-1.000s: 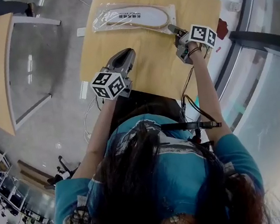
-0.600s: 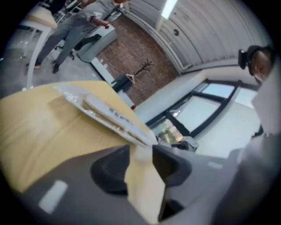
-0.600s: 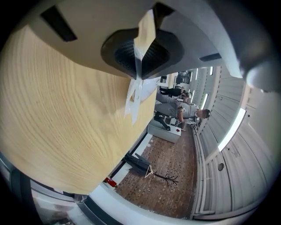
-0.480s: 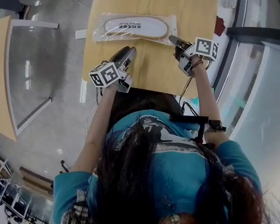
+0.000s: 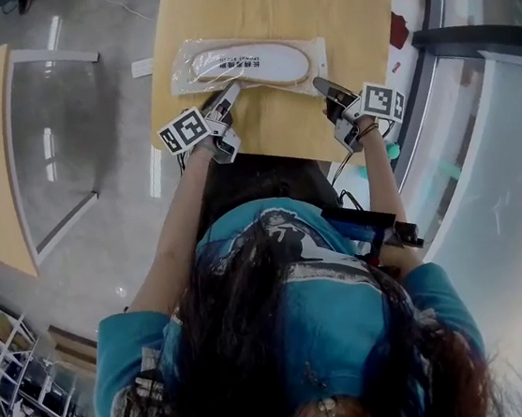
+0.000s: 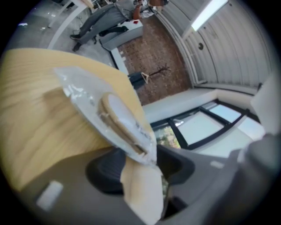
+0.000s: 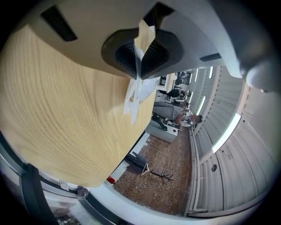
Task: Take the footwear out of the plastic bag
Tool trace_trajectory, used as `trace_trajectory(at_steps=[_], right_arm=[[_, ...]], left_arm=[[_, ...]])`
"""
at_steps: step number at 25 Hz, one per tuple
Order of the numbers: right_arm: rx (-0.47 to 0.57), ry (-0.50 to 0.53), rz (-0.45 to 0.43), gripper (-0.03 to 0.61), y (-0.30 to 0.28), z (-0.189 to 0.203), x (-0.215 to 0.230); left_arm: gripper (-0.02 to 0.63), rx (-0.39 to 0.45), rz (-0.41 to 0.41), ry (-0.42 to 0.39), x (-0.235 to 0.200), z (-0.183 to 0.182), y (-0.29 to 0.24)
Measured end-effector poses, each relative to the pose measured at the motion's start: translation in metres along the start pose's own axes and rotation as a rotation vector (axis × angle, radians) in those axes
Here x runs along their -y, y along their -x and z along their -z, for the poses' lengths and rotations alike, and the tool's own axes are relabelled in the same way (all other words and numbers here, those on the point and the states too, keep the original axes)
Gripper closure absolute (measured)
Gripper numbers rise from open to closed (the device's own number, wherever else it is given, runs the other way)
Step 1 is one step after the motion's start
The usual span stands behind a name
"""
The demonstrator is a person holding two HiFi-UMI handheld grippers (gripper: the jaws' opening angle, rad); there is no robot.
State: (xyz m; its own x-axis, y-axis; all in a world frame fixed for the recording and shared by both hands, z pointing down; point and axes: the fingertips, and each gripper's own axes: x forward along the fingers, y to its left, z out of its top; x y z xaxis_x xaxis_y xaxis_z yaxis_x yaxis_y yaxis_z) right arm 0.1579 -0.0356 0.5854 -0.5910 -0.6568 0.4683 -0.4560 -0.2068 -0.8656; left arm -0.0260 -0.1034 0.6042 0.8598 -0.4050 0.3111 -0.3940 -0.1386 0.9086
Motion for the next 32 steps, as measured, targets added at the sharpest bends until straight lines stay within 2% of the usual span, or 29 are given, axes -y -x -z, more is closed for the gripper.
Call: trace_trajectory(at_steps=[4, 6, 9, 12, 16, 19, 21, 23, 29, 32], right_arm=[[-0.004, 0.047, -0.005, 0.56, 0.007, 0.014, -0.001], [0.019, 0.041, -0.055, 0.561, 0.013, 0.016, -0.006], [0.063, -0.006, -0.178, 0.561, 0.02, 0.017, -0.015], [0.07, -0.052, -0.232, 0.562, 0.026, 0.022, -0.021], [-0.001, 0.065, -0.206, 0.562, 0.026, 0.031, -0.028], [-0.064, 0.071, -0.176, 0.561, 0.02, 0.045, -0.03], [-0.084, 0.093, -0.188, 0.561, 0.017, 0.05, -0.036], [-0.083, 0.102, -0.168, 0.561, 0.017, 0.053, -0.034], [-0.042, 0.274, -0.073, 0.559, 0.02, 0.047, -0.031], [-0.036, 0.305, -0.056, 0.552, 0.023, 0.042, -0.028]], left_arm=[[0.408, 0.01, 0.021, 0.078, 0.0, 0.001, 0.0], [0.408, 0.026, 0.042, 0.133, 0.002, 0.004, -0.001], [0.408, 0.032, 0.071, 0.165, 0.006, 0.011, -0.005], [0.408, 0.032, 0.099, 0.2, 0.01, 0.012, -0.009], [0.408, 0.066, 0.149, 0.285, 0.02, 0.01, -0.016], [0.408, 0.116, 0.167, 0.342, 0.024, 0.005, -0.021], [0.409, 0.12, 0.16, 0.371, 0.02, 0.004, -0.022], [0.497, 0.122, 0.144, 0.385, 0.016, 0.004, -0.022], [0.528, 0.179, 0.164, 0.458, 0.014, -0.002, -0.018], [0.529, 0.171, 0.18, 0.446, 0.016, -0.004, -0.018]])
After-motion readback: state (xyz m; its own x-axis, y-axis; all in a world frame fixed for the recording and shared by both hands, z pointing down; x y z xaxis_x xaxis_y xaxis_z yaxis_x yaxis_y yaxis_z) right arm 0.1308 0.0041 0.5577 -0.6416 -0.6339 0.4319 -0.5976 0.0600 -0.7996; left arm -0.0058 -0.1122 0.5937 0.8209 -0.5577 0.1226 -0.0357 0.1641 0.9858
